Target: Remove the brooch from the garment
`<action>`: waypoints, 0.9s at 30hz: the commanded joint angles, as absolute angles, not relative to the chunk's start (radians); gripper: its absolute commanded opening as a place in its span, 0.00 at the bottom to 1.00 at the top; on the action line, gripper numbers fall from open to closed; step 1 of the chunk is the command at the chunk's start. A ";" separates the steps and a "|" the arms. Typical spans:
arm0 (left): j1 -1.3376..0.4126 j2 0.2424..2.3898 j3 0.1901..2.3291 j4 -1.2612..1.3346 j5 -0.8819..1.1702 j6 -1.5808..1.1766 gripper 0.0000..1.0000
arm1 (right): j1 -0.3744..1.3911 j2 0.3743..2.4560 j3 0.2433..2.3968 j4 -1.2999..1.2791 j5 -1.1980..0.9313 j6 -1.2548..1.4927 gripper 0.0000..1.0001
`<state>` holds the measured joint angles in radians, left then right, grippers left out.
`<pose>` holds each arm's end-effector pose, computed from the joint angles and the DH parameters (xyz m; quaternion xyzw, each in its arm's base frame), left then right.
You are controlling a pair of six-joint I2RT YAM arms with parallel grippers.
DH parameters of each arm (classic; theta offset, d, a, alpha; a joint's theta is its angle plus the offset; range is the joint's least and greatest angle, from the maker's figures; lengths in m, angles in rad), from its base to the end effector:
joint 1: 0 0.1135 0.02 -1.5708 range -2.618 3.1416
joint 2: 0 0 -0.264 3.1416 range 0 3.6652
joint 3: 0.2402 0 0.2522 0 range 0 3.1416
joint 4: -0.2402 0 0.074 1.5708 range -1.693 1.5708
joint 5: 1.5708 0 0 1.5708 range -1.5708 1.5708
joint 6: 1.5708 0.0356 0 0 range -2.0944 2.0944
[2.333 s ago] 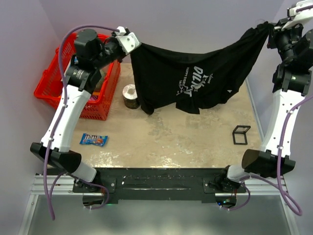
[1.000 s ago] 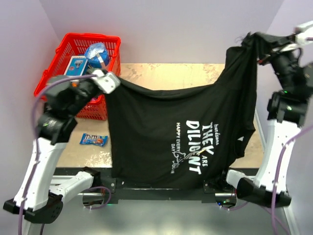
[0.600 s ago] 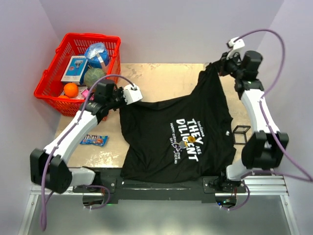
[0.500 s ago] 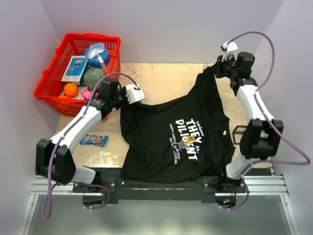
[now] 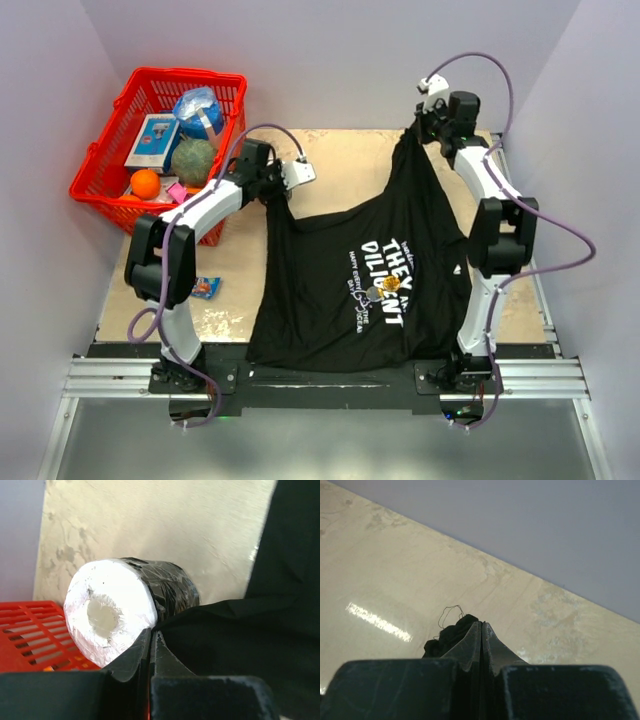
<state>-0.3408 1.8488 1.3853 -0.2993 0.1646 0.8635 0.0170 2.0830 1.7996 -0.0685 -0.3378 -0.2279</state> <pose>0.3913 -0.1450 0.2361 0.5457 0.7369 0.0282 0.3980 0.5021 0.0203 0.2956 -0.1942 0.7905 0.0777 0.5756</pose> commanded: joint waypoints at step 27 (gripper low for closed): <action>-0.336 1.962 1.660 -0.187 0.106 0.806 0.36 | 0.025 2.213 2.179 -0.072 -0.245 -0.209 0.51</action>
<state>-0.2646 2.1036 1.6794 -0.2119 0.0284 0.9077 0.0193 2.4542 2.2181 -0.0776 -0.1509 -0.1864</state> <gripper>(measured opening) 0.256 0.491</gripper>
